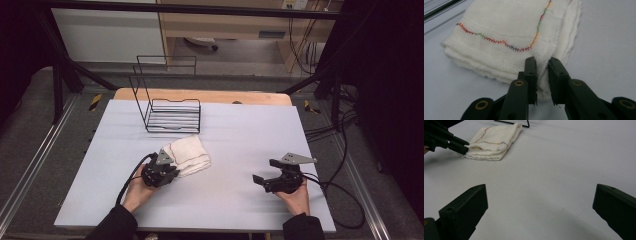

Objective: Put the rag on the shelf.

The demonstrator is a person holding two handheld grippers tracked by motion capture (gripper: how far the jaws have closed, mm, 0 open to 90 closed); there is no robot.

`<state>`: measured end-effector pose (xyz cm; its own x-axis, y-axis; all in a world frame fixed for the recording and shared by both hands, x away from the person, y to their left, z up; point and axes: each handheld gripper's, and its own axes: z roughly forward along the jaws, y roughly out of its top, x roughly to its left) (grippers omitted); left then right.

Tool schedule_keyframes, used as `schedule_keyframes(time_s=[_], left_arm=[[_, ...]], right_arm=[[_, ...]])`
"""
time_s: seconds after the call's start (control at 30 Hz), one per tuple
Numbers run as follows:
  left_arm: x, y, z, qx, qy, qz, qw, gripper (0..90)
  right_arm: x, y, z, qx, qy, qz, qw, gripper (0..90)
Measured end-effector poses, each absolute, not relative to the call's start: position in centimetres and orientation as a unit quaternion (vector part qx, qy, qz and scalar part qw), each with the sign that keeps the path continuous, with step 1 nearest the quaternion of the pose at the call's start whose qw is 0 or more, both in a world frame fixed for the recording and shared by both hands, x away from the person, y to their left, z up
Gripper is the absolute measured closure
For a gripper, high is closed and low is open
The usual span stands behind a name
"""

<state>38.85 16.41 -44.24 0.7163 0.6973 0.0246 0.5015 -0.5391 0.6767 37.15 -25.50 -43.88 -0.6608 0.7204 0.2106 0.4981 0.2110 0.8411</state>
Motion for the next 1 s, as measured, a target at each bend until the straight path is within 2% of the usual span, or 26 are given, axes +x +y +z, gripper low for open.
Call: schedule_keyframes(time_s=[0.23,0.33,0.6,0.7,0.73,0.77,0.83,1.0], left_arm=[[38.7,16.5,-44.2,0.859,0.354,0.143,0.34,82.2],[38.6,16.5,-44.0,0.853,0.361,0.118,0.359,82.4],[37.3,15.3,-43.7,0.855,0.346,0.116,0.368,80.4],[37.7,15.9,-43.7,0.855,0.346,0.112,0.37,75.2],[37.7,16.1,-43.4,0.854,0.346,0.116,0.371,68.9],[37.7,16.3,-43.1,0.853,0.343,0.124,0.373,56.3],[37.9,17.1,-42.3,0.849,0.34,0.144,0.379,48.4],[40.2,19.6,-40.9,0.82,0.379,0.16,0.399,40.0]], right_arm=[[37.1,-25.5,-43.9,0.395,0.77,0.488,0.114,0.4],[37.1,-25.5,-43.9,0.395,0.769,0.489,0.114,0.4],[37.1,-25.5,-43.9,0.393,0.77,0.489,0.113,0.5],[37.1,-25.5,-43.9,0.394,0.771,0.488,0.111,0.5],[37.1,-25.5,-43.9,0.395,0.771,0.487,0.111,0.5],[37.1,-25.5,-43.9,0.394,0.771,0.488,0.113,0.5],[37.1,-25.5,-43.9,0.393,0.77,0.489,0.113,0.5],[37.2,-25.5,-43.9,0.394,0.77,0.488,0.112,0.5]])
